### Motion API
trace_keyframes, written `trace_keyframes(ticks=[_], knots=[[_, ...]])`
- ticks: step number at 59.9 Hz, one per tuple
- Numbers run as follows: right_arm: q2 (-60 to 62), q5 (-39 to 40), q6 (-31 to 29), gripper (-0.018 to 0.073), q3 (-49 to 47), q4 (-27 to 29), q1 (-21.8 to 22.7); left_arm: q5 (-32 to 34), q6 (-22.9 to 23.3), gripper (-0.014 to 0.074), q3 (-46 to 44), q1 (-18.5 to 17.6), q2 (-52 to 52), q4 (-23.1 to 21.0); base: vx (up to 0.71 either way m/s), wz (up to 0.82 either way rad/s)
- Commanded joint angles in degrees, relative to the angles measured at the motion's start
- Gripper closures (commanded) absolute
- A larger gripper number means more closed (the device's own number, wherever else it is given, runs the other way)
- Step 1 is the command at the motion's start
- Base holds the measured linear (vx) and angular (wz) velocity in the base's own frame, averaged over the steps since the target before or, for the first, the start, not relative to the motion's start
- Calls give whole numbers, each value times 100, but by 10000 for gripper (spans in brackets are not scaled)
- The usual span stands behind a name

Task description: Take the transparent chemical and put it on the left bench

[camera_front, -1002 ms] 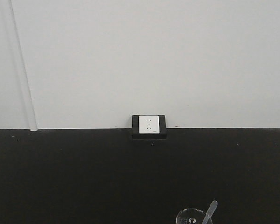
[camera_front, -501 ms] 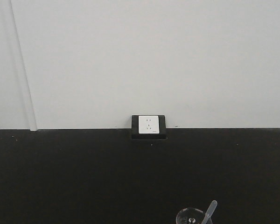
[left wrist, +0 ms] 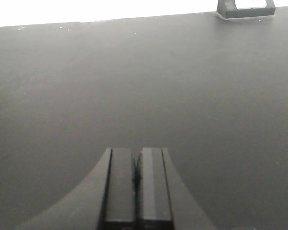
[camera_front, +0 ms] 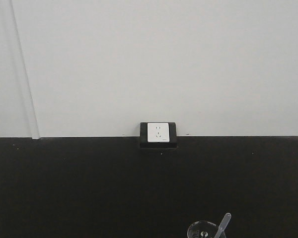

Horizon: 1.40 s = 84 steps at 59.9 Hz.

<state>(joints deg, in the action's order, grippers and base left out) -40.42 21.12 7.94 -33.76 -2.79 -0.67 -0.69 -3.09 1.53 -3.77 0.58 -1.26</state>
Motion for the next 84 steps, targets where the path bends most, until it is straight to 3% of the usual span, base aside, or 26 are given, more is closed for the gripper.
trace_keyframes(ticks=[1, 12, 31, 40, 47, 56, 63, 68, 76, 84], knots=[[44, 162, 102, 563, -222, 15, 19, 449, 45, 600, 93, -10, 110, -4, 0, 0], [-65, -886, 178, 563, -222, -82, 19, 449, 45, 600, 93, -10, 110, -4, 0, 0], [-343, -1015, 183, 509, -222, -213, 19, 449, 45, 600, 93, -10, 110, -4, 0, 0], [-518, -997, 267, 351, -222, -213, 13, 449, 45, 600, 93, -10, 110, -4, 0, 0], [-686, -1002, 556, 165, -222, -172, 13, 449, 45, 600, 93, -10, 110, -4, 0, 0], [-957, -1293, 1769, -3, -228, -147, 13, 449, 45, 600, 93, -10, 110, -4, 0, 0], [-1325, -1553, 2648, -19, -228, -185, -7, 449, 45, 600, 93, -10, 110, -4, 0, 0], [-1683, -1475, 3017, -8, -228, -196, -297, 449, 45, 600, 93, -10, 110, -4, 0, 0], [-2445, -917, 3049, 15, -228, -203, -1118, 449, 45, 600, 93, -10, 110, -4, 0, 0], [-3229, -330, 3121, 29, -228, -151, -1527, 449, 45, 600, 93, -10, 110, -4, 0, 0]])
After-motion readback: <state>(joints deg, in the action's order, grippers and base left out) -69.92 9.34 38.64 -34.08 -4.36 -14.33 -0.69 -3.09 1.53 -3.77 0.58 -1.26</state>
